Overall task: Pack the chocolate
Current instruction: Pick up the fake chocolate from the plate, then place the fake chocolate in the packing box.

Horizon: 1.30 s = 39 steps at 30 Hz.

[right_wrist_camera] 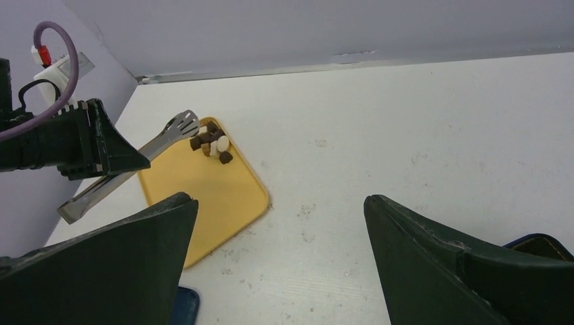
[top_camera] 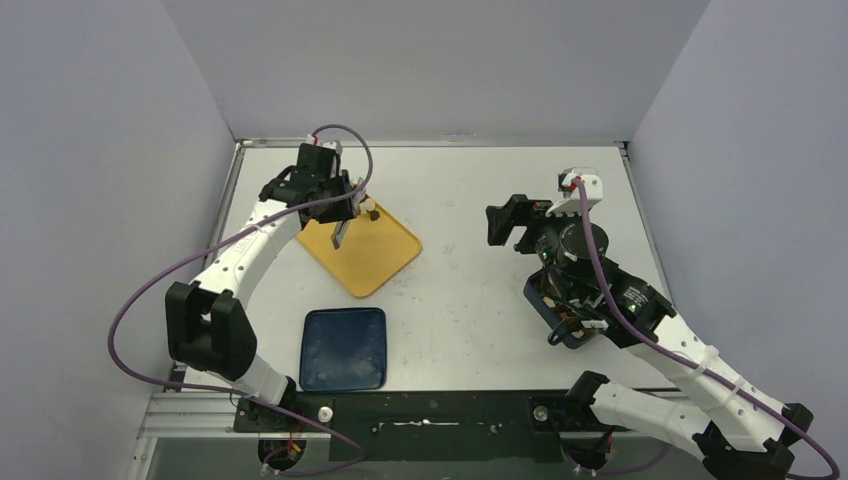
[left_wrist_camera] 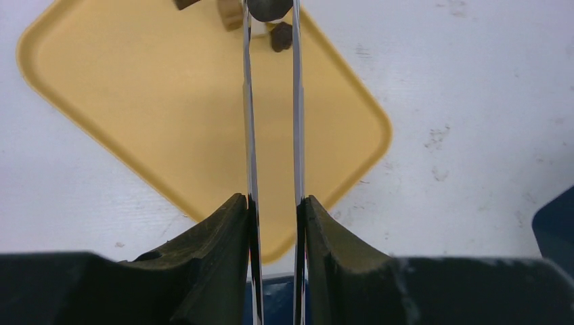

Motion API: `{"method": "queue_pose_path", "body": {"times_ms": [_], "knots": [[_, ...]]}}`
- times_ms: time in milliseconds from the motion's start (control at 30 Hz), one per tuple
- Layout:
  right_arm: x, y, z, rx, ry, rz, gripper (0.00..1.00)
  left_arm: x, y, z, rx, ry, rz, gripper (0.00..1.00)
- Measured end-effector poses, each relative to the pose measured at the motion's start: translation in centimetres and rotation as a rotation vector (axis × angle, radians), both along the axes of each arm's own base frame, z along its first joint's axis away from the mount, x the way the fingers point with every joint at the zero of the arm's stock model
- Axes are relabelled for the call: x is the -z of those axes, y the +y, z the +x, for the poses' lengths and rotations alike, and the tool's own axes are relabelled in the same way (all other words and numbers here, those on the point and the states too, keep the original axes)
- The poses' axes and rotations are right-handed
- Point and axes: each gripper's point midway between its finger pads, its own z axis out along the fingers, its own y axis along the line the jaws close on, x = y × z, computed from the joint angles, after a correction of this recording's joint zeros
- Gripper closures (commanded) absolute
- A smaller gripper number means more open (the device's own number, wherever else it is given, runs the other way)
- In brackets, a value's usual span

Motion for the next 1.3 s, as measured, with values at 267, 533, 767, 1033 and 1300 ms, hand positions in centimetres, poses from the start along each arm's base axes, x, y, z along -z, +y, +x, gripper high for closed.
{"method": "queue_pose_path", "body": {"times_ms": [267,533,767,1033,1300], "knots": [[-1.9,-0.5,0.1,0.024,-0.035,0.03,0.0,-2.7,-8.0,-2.4,0.214,-0.071,-0.084,0.76],[-4.2,-1.5,-0.4,0.043,-0.087,0.067,0.0,-4.6,-17.8,-5.4,0.429,-0.129,-0.225,0.76],[-5.9,-2.3,-1.1,0.043,-0.138,0.106,0.0,-3.9,-27.2,-9.9,0.634,-0.117,-0.349,0.76],[-7.5,-2.7,-1.3,0.043,-0.167,0.119,0.0,-4.5,-33.2,-12.5,0.742,-0.142,-0.503,0.76],[-7.9,-3.1,-1.7,0.047,-0.177,0.129,0.0,-1.0,-38.6,-16.5,0.864,-0.077,-0.538,0.75]]}}
